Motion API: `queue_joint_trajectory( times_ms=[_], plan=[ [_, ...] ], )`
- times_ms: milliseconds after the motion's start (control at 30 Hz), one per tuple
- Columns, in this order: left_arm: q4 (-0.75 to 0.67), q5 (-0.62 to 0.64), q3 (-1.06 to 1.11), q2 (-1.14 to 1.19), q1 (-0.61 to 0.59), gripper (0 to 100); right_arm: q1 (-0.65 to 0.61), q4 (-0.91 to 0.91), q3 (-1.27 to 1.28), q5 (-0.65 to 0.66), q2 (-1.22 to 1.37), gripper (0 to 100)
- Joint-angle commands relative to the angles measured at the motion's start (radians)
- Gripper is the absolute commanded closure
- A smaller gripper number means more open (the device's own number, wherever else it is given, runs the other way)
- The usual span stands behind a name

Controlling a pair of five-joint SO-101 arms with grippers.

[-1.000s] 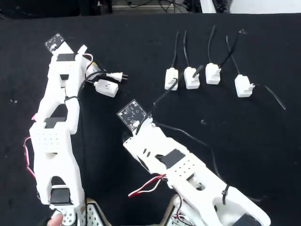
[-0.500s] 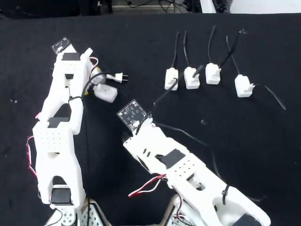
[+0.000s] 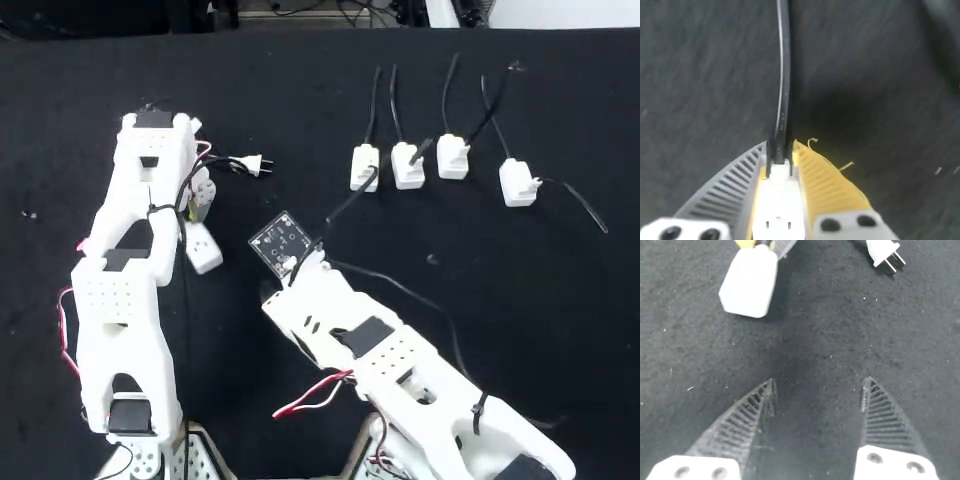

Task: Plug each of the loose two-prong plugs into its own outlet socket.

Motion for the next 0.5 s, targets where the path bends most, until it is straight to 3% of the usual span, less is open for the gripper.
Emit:
queue_joint_trajectory(
  times_ms=[0, 133, 467],
  plan=[
    [0.141, -0.058, -0.07, -0.029, 0.002, 95, -0.006, -0.026, -0.013, 0.006, -0.039, 74.4],
    [0.232, -0.124, -0.076, -0.04, 0.025, 95, -0.008, -0.026, -0.013, 0.006, -0.039, 74.4],
    [0.235, -0.15, 0.074, -0.072, 0.042, 95, -0.008, -0.025, -0.013, 0.006, -0.039, 74.4]
  ],
)
